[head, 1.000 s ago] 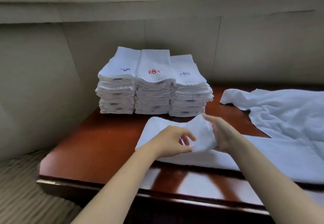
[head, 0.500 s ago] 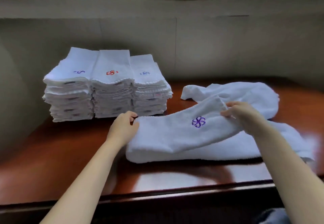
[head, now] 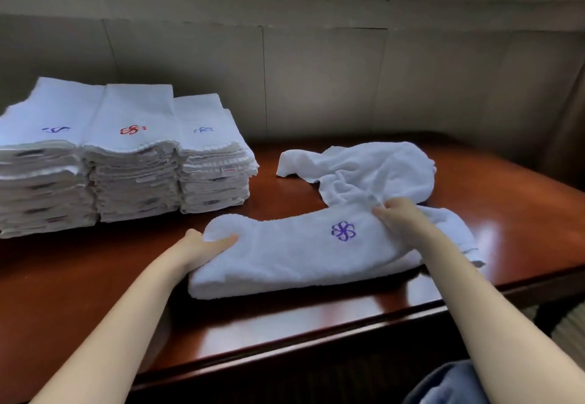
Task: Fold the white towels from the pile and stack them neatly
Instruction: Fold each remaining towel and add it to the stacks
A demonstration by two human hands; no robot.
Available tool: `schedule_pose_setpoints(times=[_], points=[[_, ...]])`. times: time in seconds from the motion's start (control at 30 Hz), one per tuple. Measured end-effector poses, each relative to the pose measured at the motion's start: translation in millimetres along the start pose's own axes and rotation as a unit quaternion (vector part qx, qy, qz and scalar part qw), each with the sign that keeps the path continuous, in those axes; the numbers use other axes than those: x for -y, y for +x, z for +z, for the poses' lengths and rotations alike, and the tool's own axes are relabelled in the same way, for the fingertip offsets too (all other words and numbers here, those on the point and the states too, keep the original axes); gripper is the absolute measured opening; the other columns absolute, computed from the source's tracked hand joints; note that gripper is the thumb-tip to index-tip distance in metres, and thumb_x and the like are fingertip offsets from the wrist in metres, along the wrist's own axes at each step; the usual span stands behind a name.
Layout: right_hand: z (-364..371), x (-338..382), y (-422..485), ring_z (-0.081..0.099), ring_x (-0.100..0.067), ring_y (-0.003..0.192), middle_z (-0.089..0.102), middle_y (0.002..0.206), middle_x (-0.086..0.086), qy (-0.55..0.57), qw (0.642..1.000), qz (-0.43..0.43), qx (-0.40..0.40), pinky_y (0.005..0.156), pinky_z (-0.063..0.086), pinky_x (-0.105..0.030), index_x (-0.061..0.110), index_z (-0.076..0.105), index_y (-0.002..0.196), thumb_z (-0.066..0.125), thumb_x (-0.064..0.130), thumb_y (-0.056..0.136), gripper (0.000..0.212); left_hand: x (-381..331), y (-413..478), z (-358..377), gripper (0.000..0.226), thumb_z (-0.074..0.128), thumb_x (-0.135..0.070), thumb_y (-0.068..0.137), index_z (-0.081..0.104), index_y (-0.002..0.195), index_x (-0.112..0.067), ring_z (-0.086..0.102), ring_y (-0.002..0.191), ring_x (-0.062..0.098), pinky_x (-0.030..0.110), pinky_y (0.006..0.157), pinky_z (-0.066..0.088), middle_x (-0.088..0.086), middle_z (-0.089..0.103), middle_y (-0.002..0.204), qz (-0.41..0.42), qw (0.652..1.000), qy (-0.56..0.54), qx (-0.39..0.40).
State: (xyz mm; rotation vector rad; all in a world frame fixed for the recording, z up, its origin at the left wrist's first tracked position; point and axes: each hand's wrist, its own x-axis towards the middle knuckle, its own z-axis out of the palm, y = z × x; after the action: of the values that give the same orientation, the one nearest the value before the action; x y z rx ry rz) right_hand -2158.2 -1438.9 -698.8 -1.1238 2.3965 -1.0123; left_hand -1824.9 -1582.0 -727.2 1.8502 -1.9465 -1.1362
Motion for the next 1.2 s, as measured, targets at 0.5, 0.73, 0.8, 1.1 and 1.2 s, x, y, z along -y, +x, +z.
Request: schedule_pose_setpoints(times=[0.5,0.73,0.8,1.1,1.2], points=[[-8.7,-21.3,6.3,0.050,-0.032,0.117,0.055,0.129,-0.019,-0.065,0.995,0.067,0.029,0.081,0.032,-0.027,-0.002,0.052,0.127,0.041,0.021,0.099,0.038,-18.5,-12.5,0.3,0.100,0.079,-0.048,0.047,0.049,0.131,-0.005,0.059,0.109,0.027,0.040,0.100,0.045,0.012,0.059,0.125,0.028,0.990,-0.115,0.075],[-7.0,-20.3,10.1,0.053,-0.033,0.110,0.058,0.122,-0.023,-0.053,0.996,0.074,0.019,0.073,0.032,-0.027,-0.004,0.057,0.116,0.038,0.021,0.102,0.034,-19.6,-12.9,-6.1,0.051,0.080,-0.019,0.073,0.062,0.114,0.005,0.065,0.085,0.029,0.031,0.065,0.047,0.018,0.069,0.099,-0.012,0.982,-0.182,0.057],[-3.5,-19.9,11.1,0.053,-0.032,0.104,0.058,0.121,-0.023,-0.055,0.997,0.062,0.005,0.075,0.031,-0.028,0.001,0.054,0.108,0.039,0.019,0.101,0.024,-19.7,-11.2,-5.4,0.056,0.082,-0.019,0.070,0.060,0.114,0.008,0.065,0.088,0.032,0.032,0.065,0.048,0.021,0.068,0.101,-0.031,0.978,-0.202,0.045],[9.5,-19.2,1.3,0.052,-0.034,0.113,0.057,0.120,-0.015,-0.251,0.963,0.007,-0.097,0.077,0.039,-0.036,0.007,0.046,0.121,0.047,0.023,0.097,0.029,-18.4,-6.5,-3.7,0.039,0.077,-0.035,0.078,0.061,0.103,-0.008,0.059,0.074,0.016,0.027,0.060,0.042,0.002,0.064,0.082,-0.007,0.994,-0.108,0.036],[17.0,-4.6,-1.3,0.049,-0.030,0.109,0.056,0.118,-0.012,-0.370,0.906,-0.130,-0.157,0.084,0.039,-0.035,0.010,0.050,0.118,0.050,0.009,0.089,0.029,-19.9,-19.3,-8.3,0.049,0.082,-0.028,0.073,0.056,0.113,-0.018,0.062,0.087,0.015,0.026,0.064,0.046,0.001,0.066,0.099,0.015,0.989,-0.077,0.124]])
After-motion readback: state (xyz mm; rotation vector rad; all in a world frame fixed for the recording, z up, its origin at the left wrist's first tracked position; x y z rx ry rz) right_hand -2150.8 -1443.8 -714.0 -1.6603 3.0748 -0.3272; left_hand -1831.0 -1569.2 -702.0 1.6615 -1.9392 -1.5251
